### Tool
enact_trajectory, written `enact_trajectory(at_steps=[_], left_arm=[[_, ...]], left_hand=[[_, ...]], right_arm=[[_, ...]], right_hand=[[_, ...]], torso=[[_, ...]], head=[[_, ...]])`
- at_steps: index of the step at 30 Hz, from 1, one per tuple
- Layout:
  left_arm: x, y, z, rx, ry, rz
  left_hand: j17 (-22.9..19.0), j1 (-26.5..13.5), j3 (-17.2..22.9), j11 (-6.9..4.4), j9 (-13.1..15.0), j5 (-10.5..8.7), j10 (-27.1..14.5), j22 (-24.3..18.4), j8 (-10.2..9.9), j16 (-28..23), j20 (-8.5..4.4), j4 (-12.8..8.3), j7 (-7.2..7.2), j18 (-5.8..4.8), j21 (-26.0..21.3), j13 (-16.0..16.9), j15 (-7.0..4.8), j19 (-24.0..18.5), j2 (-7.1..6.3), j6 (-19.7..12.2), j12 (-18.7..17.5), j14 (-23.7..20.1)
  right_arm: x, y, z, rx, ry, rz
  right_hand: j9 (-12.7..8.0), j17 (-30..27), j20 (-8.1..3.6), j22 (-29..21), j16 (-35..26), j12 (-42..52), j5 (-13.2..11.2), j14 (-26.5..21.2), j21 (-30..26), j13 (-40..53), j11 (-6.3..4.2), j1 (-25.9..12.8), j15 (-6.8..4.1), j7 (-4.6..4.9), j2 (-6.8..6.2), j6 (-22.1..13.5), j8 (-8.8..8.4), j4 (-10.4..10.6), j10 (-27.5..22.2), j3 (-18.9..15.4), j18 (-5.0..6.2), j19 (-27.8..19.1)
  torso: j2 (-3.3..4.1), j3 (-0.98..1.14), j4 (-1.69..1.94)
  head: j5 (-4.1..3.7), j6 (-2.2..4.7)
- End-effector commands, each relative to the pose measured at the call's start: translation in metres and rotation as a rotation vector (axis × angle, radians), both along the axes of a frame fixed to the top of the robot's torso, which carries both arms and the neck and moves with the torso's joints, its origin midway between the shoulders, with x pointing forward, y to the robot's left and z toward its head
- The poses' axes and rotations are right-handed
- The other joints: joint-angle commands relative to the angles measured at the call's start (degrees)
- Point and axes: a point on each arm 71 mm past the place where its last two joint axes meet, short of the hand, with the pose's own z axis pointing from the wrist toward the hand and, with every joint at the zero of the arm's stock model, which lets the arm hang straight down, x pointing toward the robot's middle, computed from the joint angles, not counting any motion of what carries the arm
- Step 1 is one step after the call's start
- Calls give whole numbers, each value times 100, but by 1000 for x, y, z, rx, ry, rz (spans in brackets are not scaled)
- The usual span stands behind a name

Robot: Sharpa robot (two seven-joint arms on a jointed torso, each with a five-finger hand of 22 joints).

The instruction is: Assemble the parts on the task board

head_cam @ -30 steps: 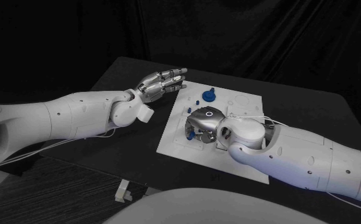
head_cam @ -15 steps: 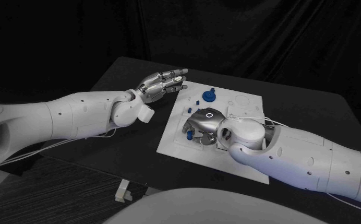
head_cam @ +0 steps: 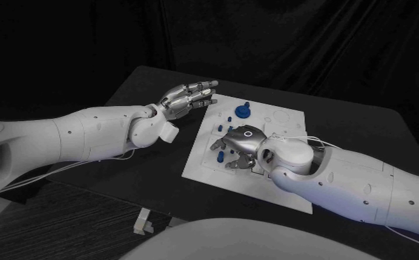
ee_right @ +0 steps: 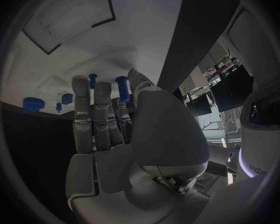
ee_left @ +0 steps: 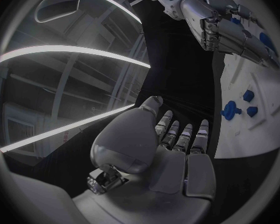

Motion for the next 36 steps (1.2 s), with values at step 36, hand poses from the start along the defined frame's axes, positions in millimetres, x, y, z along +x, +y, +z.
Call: enact_trajectory(at_steps=[36], left_arm=[[-2, 1, 2, -28, -23, 2]], left_hand=[[132, -201, 485, 71, 10, 155, 59, -29, 52, 320, -11, -4, -49, -276, 82, 54, 125, 130, -6, 100, 224, 166]], right_arm=[[47, -205, 74, -155, 265, -693]], right_hand=[[873, 5512, -607, 1133, 3300, 7674, -51, 1965, 3971, 8266, -963, -3754, -683, 203, 964, 3239, 1227, 384, 4436, -797, -313, 1499]], torso=[[-9, -10, -16]], head=[[-219, 0]])
